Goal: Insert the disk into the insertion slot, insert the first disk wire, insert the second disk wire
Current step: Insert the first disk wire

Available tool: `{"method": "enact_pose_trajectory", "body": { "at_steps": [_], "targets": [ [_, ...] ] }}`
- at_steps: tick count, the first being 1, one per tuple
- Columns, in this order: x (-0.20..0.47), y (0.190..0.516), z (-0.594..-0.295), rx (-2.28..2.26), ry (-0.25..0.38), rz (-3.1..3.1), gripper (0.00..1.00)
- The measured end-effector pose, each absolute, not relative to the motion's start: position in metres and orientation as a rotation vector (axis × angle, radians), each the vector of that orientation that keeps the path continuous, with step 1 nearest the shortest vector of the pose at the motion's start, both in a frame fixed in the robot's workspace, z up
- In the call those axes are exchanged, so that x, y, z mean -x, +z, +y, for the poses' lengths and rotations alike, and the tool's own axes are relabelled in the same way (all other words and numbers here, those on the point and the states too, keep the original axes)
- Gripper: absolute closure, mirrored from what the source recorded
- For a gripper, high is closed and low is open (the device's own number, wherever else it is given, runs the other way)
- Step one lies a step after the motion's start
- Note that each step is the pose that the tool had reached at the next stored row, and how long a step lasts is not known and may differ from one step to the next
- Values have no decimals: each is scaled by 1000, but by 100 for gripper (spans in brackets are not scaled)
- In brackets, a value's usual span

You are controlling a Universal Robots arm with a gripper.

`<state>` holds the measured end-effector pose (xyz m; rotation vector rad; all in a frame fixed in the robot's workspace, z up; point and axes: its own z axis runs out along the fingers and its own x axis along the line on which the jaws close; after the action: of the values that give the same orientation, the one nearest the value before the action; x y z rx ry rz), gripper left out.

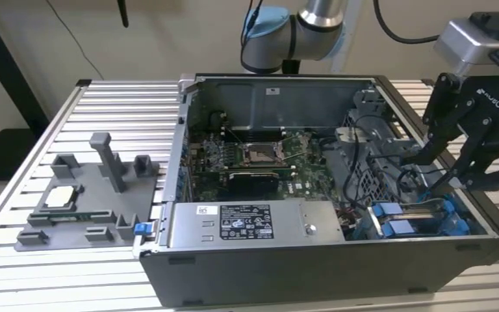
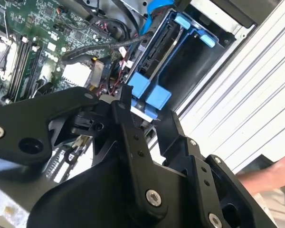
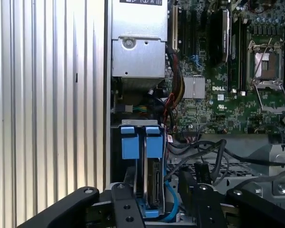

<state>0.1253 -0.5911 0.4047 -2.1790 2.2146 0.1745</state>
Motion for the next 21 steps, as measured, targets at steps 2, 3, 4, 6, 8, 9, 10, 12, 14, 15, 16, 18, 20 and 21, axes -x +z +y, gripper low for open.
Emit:
{"method": "enact_pose_trajectory", "body": {
  "at_steps": [2,3,4,6,8,9,10,12,14,15,16,18,20,21],
  "targets": [
    [-125,406,-589,2179,175,2214,0],
    [-125,406,-587,2179,174,2214,0],
    [-125,406,-585,2178,172,2214,0],
    [-125,406,-581,2176,167,2211,0],
    [-124,406,-574,2174,162,2208,0],
    [-123,406,-571,2174,159,2208,0],
    [-123,406,-568,2173,157,2206,0],
    [-122,406,-560,2172,154,2205,0],
    [-122,406,-555,2170,150,2203,0],
    [-122,406,-552,2170,148,2202,0],
    [-122,406,-550,2169,147,2202,0],
    [-121,406,-547,2168,144,2200,0],
    [-121,406,-547,2168,144,2200,0],
    [-121,406,-547,2168,144,2200,0]
  ]
}}
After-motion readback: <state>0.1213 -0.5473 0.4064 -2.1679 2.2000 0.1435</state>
